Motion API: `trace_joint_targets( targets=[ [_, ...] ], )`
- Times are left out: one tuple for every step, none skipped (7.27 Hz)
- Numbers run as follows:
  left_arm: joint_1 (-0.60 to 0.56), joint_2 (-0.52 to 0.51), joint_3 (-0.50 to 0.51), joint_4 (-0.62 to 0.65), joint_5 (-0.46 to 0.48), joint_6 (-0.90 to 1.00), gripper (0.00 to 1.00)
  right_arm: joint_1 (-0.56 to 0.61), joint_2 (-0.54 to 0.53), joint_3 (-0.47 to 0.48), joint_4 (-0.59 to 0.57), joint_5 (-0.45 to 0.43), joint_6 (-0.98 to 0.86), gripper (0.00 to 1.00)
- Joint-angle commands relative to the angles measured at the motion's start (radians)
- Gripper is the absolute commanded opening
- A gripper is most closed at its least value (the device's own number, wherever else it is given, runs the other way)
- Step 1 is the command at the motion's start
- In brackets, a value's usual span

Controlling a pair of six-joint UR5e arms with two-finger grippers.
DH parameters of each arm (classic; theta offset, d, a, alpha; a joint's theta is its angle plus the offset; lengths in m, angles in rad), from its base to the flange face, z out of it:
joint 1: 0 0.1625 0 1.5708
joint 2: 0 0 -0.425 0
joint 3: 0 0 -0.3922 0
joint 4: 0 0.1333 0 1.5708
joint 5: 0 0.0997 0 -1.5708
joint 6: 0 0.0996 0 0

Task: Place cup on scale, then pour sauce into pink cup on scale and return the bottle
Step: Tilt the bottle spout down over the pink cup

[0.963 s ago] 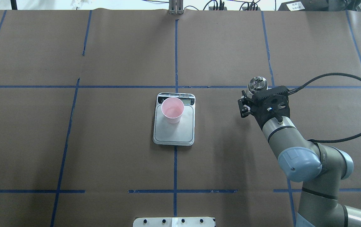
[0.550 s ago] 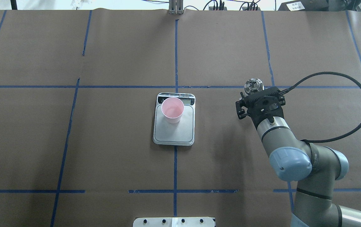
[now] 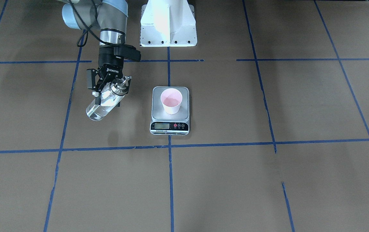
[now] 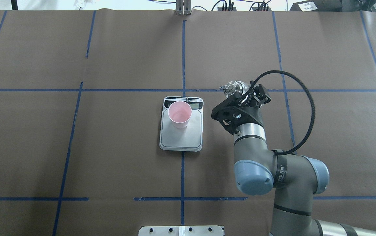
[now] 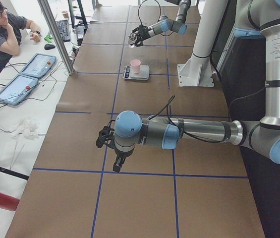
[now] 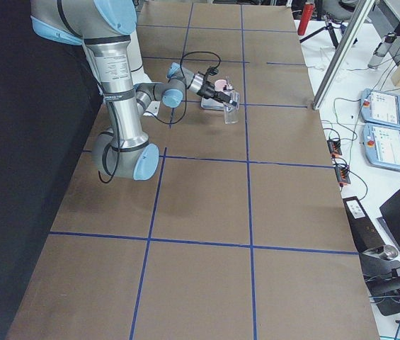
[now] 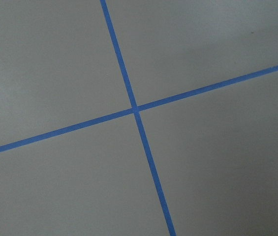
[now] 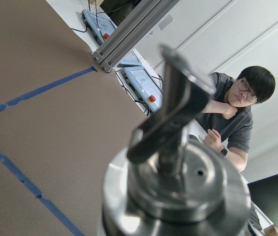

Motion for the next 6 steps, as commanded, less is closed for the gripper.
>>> trace_joint_targets(
  targets=[
    [0.0,0.001,0.0,0.0,0.0,0.002,1.0,-0.04,0.09,-0.044,-0.183,-0.124,-0.149,0.0],
    [0.0,0.001,0.002,0.0,0.0,0.002,1.0,-0.051,0.124,-0.071,-0.231,-0.153,-0.205,0.0],
    [0.0,0.001,0.0,0.0,0.0,0.003,1.0,-0.051,0.129,-0.094,-0.239,-0.155,-0.208,0.0],
    [0.0,0.012,-0.002,-0.001,0.0,0.005,1.0,-0.051,0.129,-0.116,-0.239,-0.158,-0.253,0.0],
    [0.0,0.016,-0.009,-0.001,0.0,0.005,1.0,-0.051,0.131,-0.131,-0.24,-0.178,-0.273,0.0],
    [0.0,0.021,-0.011,-0.001,0.0,0.005,1.0,-0.051,0.143,-0.151,-0.24,-0.179,-0.277,0.0]
  ],
)
